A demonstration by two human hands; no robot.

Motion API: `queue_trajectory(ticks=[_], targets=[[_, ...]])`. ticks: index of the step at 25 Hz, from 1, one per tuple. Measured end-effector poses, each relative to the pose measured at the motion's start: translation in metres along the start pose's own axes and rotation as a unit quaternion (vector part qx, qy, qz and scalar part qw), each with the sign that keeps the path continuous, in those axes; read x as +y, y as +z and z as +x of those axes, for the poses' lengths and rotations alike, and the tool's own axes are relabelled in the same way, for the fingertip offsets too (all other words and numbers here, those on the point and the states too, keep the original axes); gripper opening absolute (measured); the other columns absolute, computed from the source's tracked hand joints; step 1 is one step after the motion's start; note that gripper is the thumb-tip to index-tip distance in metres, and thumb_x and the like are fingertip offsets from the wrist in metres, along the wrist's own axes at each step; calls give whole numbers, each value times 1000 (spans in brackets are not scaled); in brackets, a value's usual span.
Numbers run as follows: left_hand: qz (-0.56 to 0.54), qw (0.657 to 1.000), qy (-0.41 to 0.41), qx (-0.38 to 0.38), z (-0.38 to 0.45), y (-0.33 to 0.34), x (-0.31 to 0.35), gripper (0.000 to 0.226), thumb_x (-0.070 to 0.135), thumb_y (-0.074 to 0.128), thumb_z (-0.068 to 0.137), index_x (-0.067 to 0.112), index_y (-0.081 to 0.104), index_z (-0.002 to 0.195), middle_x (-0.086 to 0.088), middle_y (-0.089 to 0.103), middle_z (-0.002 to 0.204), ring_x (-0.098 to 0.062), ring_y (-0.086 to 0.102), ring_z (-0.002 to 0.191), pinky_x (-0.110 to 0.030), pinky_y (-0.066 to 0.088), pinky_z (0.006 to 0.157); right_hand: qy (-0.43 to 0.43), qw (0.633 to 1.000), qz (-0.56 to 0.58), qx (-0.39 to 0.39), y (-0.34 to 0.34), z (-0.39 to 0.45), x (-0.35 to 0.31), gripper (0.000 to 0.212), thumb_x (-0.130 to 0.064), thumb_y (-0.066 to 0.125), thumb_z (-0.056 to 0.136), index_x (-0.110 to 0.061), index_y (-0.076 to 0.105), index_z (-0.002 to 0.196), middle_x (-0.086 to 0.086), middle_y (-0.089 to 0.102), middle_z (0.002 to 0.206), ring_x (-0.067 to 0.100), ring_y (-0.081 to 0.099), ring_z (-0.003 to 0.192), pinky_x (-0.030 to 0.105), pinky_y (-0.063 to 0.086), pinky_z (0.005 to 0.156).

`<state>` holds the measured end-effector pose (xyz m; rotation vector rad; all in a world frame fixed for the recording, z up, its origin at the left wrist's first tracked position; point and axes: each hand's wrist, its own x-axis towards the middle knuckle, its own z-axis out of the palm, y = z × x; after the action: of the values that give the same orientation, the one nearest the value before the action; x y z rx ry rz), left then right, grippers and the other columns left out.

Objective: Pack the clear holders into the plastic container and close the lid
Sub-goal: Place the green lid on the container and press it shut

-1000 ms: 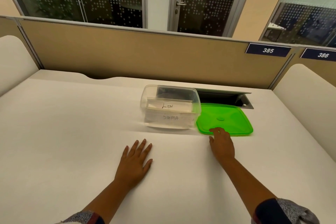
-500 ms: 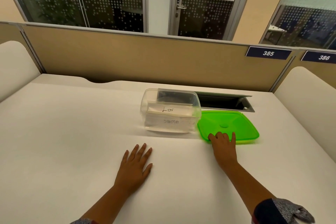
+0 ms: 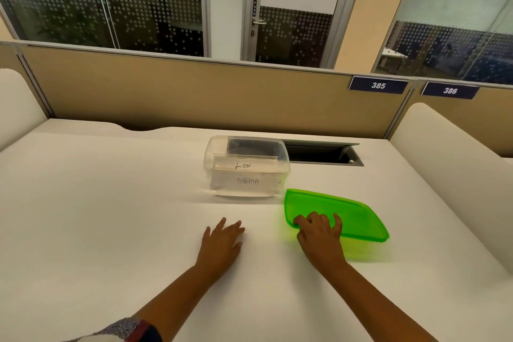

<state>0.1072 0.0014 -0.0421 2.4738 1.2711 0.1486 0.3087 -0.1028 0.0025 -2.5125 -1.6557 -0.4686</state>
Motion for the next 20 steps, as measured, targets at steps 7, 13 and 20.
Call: queue_trajectory(ticks=[7,13,20], targets=[[-39,988,119,90,1,-17,42,57,37,44,93,28,22,145,11,30,152,-11,25,142,-38,2,120,-39,994,80,-62,-30,-5,-29,25,-24,50,86,-31,60,107,1,61,98,24,56,99,48,29,101],[-157,962,144,170,2,-39,43,34,25,61,85,21,58,118,2,66,121,-13,57,116,-41,14,120,-101,972,188,-98,-53,4,-49,29,-31,38,92,-35,49,119,-3,53,105,16,48,107,39,22,98],[-144,948,89,269,9,-80,11,18,23,68,80,8,65,89,-3,74,92,-22,66,83,-40,29,109,-146,935,280,-160,-78,55,-12,11,-37,54,90,-32,60,98,-11,51,84,6,48,76,32,27,87]])
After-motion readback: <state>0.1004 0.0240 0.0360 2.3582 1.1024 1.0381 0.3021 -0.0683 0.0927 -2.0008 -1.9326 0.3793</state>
